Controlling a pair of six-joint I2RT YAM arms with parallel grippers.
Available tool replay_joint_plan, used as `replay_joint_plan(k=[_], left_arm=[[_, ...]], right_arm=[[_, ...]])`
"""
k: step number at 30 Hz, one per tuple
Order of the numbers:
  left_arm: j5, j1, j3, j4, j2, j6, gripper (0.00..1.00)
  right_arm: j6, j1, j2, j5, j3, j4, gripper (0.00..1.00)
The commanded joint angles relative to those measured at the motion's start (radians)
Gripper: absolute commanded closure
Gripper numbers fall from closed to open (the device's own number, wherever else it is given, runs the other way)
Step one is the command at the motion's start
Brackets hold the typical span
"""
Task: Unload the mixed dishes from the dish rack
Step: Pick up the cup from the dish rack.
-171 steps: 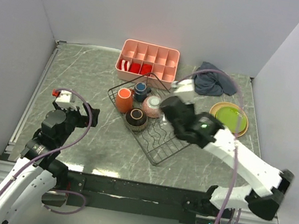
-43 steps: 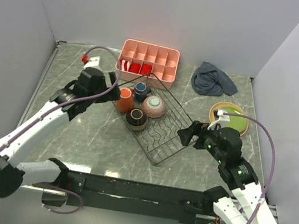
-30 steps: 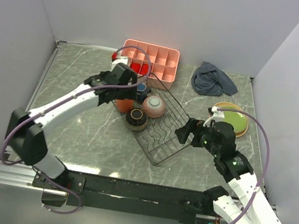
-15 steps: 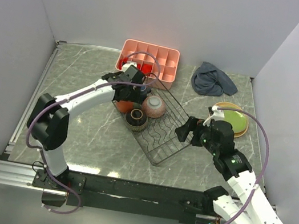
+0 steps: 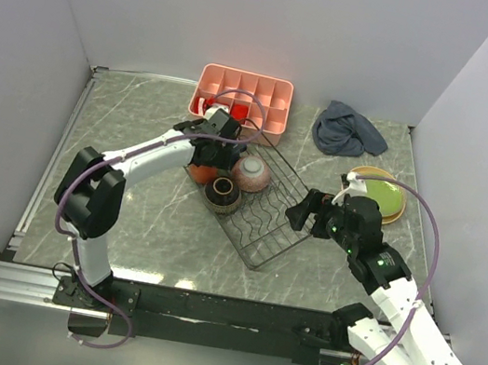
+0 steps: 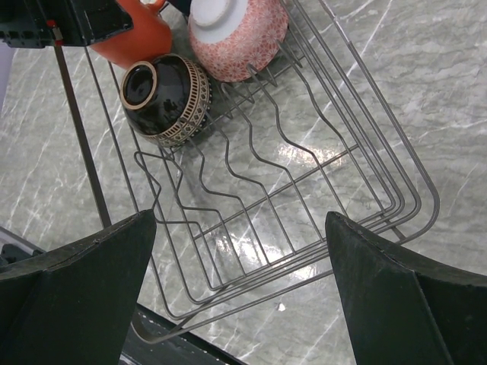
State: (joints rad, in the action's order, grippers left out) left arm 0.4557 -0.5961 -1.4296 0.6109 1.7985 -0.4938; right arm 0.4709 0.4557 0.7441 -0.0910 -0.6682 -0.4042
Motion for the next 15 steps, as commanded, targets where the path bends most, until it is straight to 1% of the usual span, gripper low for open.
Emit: replay_joint_plan(k=[1, 6, 15], left_arm=[[-0.028, 0.002, -0.026, -0.048, 0.004, -0.005, 0.09], [-0.055, 0.021, -0.009, -0.069, 0.002, -0.012, 0.14], [-0.08, 0.045, -0.006, -0.053, 0.022, -0.022, 0.1]], right_arm=[[0.009, 0.005, -0.009, 0.02, 0.004, 0.03, 0.0], [0.014, 0.006, -0.02, 0.02, 0.022, 0.028, 0.0], [0.023, 0.006, -0.035, 0.016, 0.041, 0.025, 0.0]])
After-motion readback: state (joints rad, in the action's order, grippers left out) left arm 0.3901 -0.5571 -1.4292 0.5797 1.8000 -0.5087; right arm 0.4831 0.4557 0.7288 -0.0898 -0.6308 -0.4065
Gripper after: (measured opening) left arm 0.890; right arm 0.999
